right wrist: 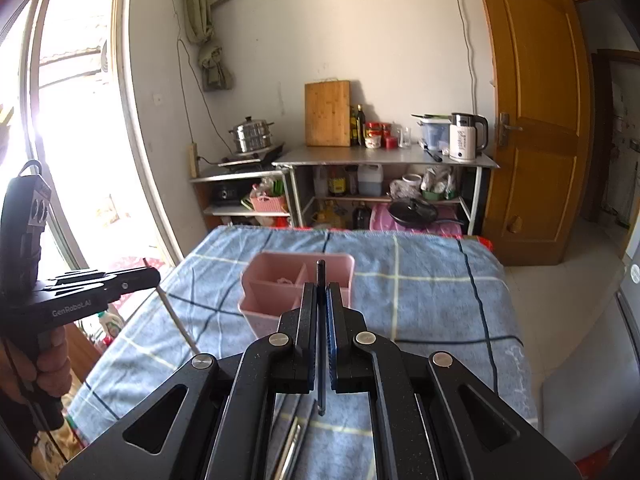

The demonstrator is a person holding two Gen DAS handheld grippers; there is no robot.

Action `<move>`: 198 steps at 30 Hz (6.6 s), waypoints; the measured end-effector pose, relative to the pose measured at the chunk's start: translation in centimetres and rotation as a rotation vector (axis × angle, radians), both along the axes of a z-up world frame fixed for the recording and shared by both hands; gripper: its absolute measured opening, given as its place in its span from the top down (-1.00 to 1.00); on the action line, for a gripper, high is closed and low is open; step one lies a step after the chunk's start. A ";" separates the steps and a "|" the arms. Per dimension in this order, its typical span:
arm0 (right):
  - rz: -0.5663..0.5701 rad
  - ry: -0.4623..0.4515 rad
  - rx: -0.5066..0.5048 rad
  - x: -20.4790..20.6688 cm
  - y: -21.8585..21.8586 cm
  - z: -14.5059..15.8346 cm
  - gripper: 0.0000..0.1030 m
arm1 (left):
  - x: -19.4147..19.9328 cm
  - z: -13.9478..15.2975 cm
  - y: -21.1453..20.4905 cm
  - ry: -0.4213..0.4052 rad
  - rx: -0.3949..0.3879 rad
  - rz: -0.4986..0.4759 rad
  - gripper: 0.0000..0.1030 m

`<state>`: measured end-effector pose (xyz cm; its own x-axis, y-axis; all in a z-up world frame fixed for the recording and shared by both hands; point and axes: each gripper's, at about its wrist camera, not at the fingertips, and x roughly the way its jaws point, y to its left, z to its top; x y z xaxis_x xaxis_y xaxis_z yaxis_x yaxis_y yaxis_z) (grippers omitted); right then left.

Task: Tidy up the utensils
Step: 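Lift both held chopsticks and carry them over the pink basket, then lower both chopsticks into the basket compartments and open both tools, then move both open tools back to the remaining chopsticks, then grasp a dark chopstick with the left tool while the right tool grasps another, then lift both held chopsticks and carry them over the pink basket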

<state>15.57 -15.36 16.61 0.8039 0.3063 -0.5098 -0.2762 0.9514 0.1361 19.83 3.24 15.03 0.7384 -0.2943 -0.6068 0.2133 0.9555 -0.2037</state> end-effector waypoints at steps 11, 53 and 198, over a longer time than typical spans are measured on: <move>0.040 -0.101 0.047 3.0 2.2 4.8 0.92 | 4.6 5.5 -0.1 -0.088 -0.013 0.024 0.92; -0.031 0.064 0.134 9.4 1.9 -2.1 0.66 | 8.7 -2.3 1.9 -0.032 -0.042 0.124 0.38; -0.010 0.140 0.042 2.7 0.4 -7.4 0.92 | 0.2 -6.2 -3.5 -0.017 -0.003 -0.030 0.92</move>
